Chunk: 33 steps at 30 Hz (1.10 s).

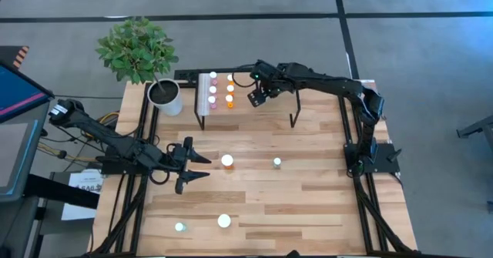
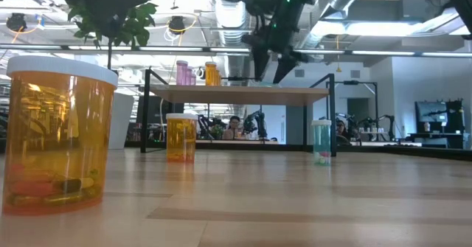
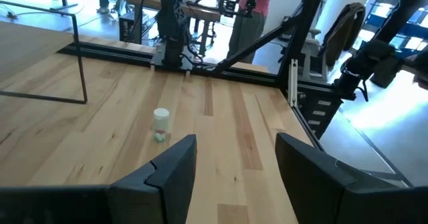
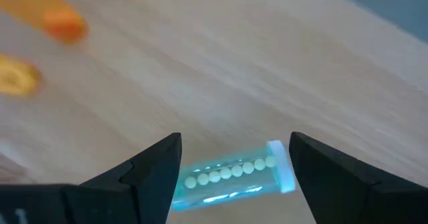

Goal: Pick and place medicine bottles onto shelf by color
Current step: Put the top right blue pill bottle on the shelf

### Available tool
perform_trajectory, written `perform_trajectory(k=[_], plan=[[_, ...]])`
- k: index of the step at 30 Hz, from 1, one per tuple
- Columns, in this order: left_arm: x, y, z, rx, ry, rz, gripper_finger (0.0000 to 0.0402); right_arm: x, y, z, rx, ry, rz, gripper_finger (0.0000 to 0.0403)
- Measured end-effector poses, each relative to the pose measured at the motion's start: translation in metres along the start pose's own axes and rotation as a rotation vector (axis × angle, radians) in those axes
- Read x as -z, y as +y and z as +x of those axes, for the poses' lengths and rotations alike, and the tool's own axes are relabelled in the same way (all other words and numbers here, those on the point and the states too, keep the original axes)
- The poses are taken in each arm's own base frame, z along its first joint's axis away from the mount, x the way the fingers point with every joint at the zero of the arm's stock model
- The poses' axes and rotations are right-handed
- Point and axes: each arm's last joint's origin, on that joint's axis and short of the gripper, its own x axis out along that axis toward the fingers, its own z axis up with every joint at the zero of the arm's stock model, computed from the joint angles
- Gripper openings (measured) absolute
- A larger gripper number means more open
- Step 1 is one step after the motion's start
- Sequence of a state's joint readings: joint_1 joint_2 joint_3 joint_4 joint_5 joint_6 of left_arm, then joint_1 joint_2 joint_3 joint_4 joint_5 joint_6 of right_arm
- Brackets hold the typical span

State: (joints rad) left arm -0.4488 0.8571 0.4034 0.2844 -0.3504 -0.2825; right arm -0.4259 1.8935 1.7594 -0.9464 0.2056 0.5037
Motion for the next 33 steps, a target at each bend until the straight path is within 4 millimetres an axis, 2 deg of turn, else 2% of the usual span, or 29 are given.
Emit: perform_trajectory(k=[7,10,16,22,29,33], plan=[[0.0,0.0,0.0,0.0,0.002,0.001,0.0192,-0.015,-0.002,-0.034,0.034,-0.045,0.204,0.0302],[0.0,-0.001,0.0,0.013,0.005,-0.012,0.0192,-0.016,-0.004,-0.042,0.056,-0.039,0.272,0.0302],[0.0,-0.001,0.0,0.022,0.006,-0.018,0.0192,-0.007,-0.011,-0.042,0.095,0.07,0.377,0.0302],[0.0,-0.001,0.0,0.023,0.004,-0.019,0.0192,-0.002,-0.012,-0.035,0.054,0.167,0.469,0.0302],[0.0,-0.001,0.0,0.027,0.006,-0.024,0.0192,-0.005,-0.006,-0.03,-0.025,0.152,0.532,0.0302],[0.0,-0.001,0.0,0.032,0.008,-0.026,0.0192,-0.006,-0.009,-0.029,-0.015,0.158,0.55,0.0302]])
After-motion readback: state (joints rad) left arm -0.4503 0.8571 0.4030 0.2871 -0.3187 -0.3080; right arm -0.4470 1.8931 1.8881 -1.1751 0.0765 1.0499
